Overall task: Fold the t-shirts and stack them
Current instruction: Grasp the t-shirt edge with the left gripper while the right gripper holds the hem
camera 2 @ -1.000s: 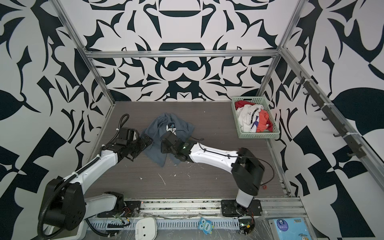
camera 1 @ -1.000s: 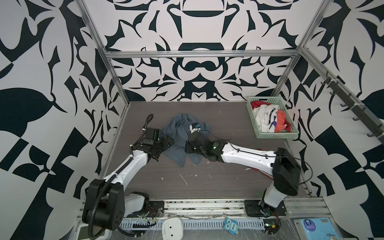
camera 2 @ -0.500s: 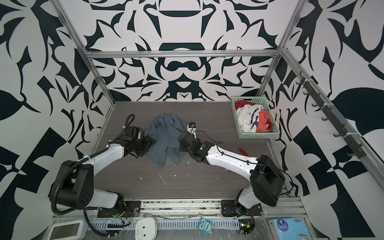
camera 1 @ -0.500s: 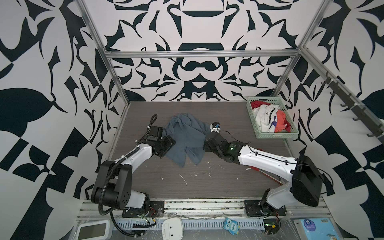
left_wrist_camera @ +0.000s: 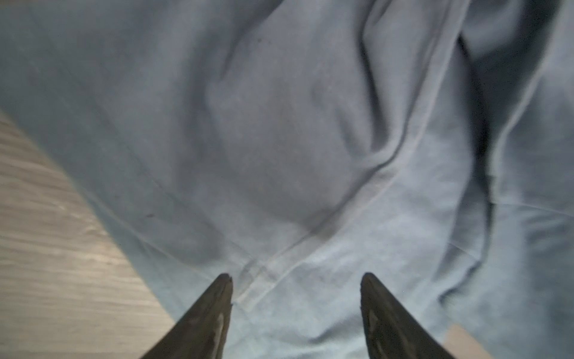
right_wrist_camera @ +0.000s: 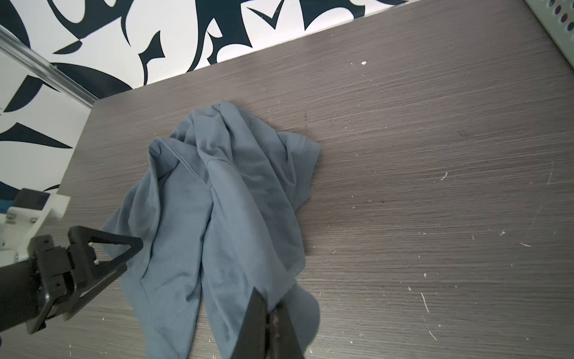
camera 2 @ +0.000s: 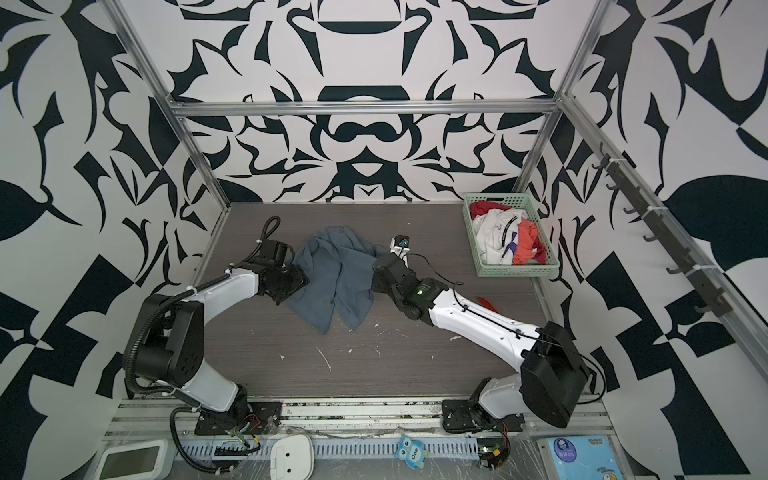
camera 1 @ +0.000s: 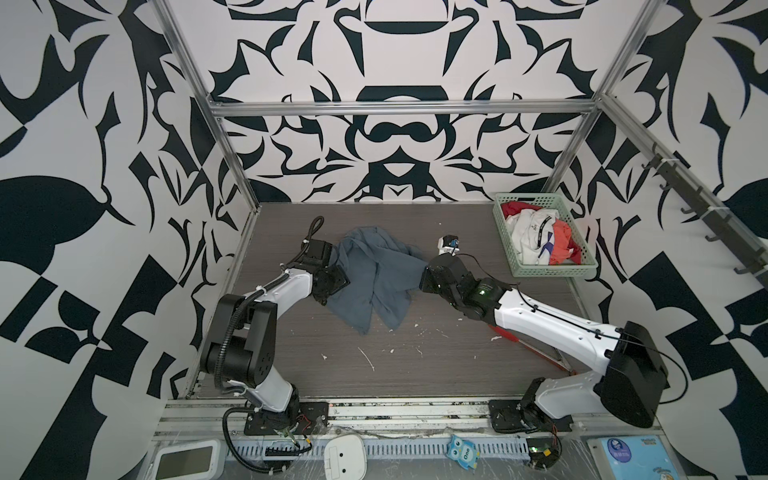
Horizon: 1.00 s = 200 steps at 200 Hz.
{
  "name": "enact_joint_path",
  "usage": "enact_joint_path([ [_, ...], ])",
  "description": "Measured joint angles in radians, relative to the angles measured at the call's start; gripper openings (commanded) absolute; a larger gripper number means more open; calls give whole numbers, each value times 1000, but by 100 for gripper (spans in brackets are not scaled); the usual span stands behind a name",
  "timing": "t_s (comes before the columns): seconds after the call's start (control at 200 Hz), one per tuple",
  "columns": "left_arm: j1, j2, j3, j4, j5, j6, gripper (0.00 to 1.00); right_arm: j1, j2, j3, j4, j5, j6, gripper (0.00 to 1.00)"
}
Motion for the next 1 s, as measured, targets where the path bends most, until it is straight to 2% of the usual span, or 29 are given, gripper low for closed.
enact_joint_path([
  [0.11,-42,23,34,-44,-51,42,68,-6,0,0,0,-1,0,0],
  [0.2,-63,39,50,-70,-84,66,62,-14,-1,0,0,-1,0,0],
  [0.515,-128,90,70,-151,-247,120,62,-35,-18,-26,-3,-5,0,0],
  [1.0,-130,125,61,-139,-352,171,36,-45,-23,-27,-6,-8,0,0],
])
